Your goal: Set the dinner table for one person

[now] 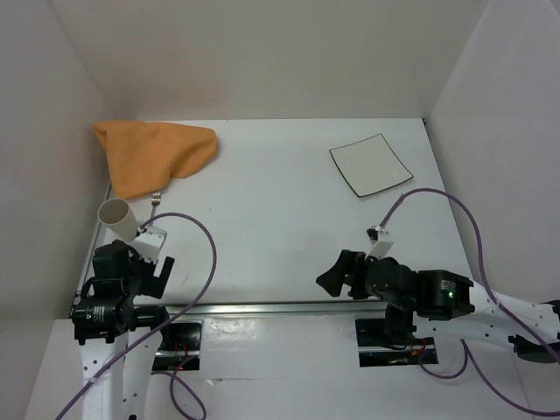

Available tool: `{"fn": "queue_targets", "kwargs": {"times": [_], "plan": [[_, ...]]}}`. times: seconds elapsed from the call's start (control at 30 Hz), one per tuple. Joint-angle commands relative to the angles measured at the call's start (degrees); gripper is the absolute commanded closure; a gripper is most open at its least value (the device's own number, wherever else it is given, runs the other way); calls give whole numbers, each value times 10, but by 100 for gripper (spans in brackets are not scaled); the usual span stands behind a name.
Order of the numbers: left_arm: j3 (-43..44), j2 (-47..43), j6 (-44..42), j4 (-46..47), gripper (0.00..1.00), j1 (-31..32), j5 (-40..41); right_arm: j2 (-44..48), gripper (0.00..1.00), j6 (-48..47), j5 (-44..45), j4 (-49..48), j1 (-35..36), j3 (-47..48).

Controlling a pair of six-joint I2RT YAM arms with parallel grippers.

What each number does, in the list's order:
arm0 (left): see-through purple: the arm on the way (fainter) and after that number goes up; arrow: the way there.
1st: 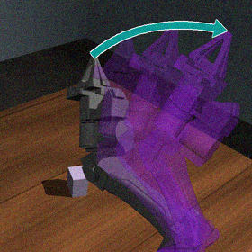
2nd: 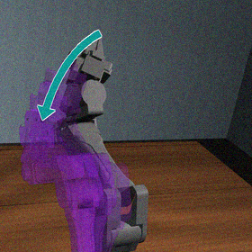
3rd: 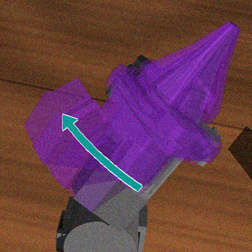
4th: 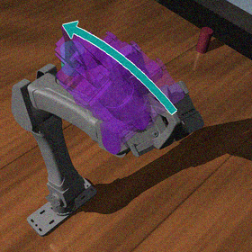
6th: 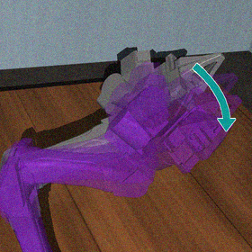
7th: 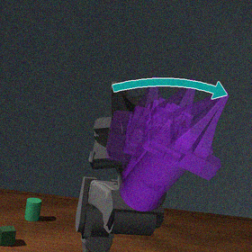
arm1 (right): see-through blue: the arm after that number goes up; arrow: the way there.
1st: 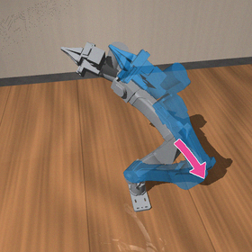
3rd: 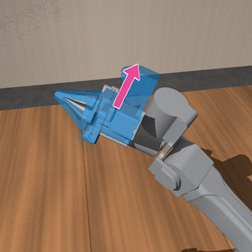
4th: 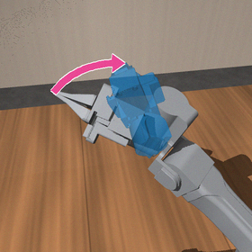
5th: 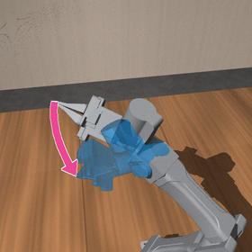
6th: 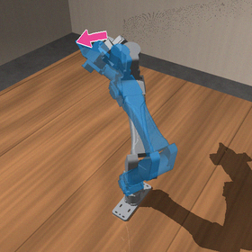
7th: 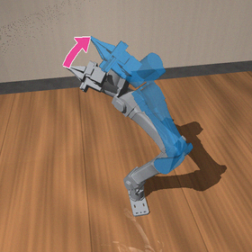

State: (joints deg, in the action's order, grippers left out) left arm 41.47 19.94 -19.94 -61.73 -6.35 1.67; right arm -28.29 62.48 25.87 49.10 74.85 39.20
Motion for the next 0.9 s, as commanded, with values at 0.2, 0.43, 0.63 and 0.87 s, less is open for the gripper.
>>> {"fn": "queue_targets", "kwargs": {"times": [0.2, 0.43, 0.63, 0.87], "plan": [[66, -18, 11, 20, 0, -4, 37, 0, 0, 7, 35, 8, 4, 14], [238, 100, -31, 71, 0, -4, -22, -101, 0, -42, 98, 3, 4, 76], [493, 370, -10, 65, 0, -4, -19, -156, 0, -172, 200, -94, 4, 90], [691, 668, 115, 125, 0, -4, 37, -269, 0, -327, 193, -279, -38, 99]]}}
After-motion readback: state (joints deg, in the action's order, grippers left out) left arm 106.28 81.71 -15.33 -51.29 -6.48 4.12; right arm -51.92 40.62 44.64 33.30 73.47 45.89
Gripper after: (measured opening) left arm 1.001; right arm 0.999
